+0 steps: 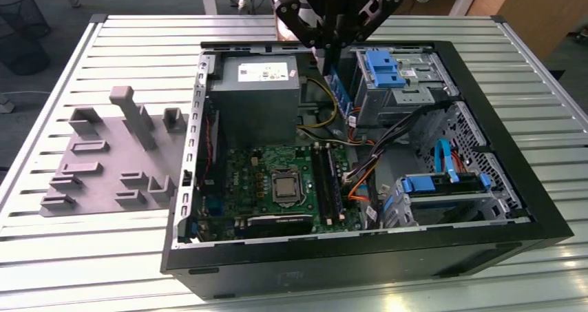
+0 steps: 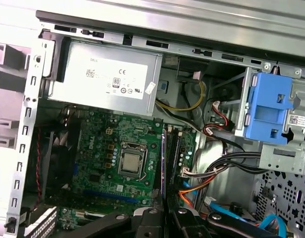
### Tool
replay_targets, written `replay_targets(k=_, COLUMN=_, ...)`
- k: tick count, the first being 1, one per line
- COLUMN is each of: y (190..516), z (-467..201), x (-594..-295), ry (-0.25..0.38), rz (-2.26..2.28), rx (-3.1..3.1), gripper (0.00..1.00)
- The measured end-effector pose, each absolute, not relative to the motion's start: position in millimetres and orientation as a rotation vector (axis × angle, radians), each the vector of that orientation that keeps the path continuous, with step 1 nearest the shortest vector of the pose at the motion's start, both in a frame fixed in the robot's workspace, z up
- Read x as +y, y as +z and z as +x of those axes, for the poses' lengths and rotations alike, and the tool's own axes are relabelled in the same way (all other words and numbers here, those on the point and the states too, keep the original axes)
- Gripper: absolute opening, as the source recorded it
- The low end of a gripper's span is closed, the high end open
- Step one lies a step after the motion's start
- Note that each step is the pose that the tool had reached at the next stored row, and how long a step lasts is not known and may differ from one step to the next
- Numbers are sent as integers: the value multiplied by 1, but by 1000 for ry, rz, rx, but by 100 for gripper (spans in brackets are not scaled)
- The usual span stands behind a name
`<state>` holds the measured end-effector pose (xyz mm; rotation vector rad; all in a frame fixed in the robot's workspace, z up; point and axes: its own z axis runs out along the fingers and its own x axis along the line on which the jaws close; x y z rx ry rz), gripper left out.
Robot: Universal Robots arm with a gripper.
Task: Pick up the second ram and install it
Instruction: 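Insert the second ram into the second slot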
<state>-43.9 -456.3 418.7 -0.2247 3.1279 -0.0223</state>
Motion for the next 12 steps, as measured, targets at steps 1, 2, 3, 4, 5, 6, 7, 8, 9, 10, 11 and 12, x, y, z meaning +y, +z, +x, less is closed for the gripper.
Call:
replay_targets(k=1, y=419, z=-44, x=-456, ry=-22, rz=-208, rx=3129, gripper=14)
replay_targets(k=2, y=419, z=-44, x=-456, ry=-22, rz=-190, rx=3130, gripper=14)
replay_targets(k=3, y=419, z=-44, x=-456, ry=-23, rz=-168, rx=3132, gripper=14)
replay_targets(k=4, y=418, z=-44, x=-456, ry=-23, rz=-143, rx=3133, gripper=14)
replay_targets(k=5, y=418, z=-44, x=-456, ry=-24, rz=-117, rx=3134, gripper=14)
replay_targets(k=6, y=418, z=-44, x=-456, ry=-24, rz=-92, rx=3135, gripper=14)
replay_targets(k=7, y=418, z=-44, x=-456, ry=-24, rz=-65, rx=3136, gripper=14)
replay_targets(k=8, y=418, z=-44, x=-456, ry=-24, rz=-35, rx=3137, gripper=14)
replay_targets(k=9, y=418, z=-44, x=-456, ry=-24, rz=-9, rx=3137, gripper=14)
replay_targets(k=10, y=418, z=-44, x=-456, ry=-24, rz=14, rx=3137, gripper=14)
replay_targets(k=11, y=418, z=-44, x=-456, ry=-24, rz=39, rx=3137, gripper=14)
replay_targets(k=12, y=418, z=-44, x=-456, ry=-24, rz=67, rx=3137, gripper=14)
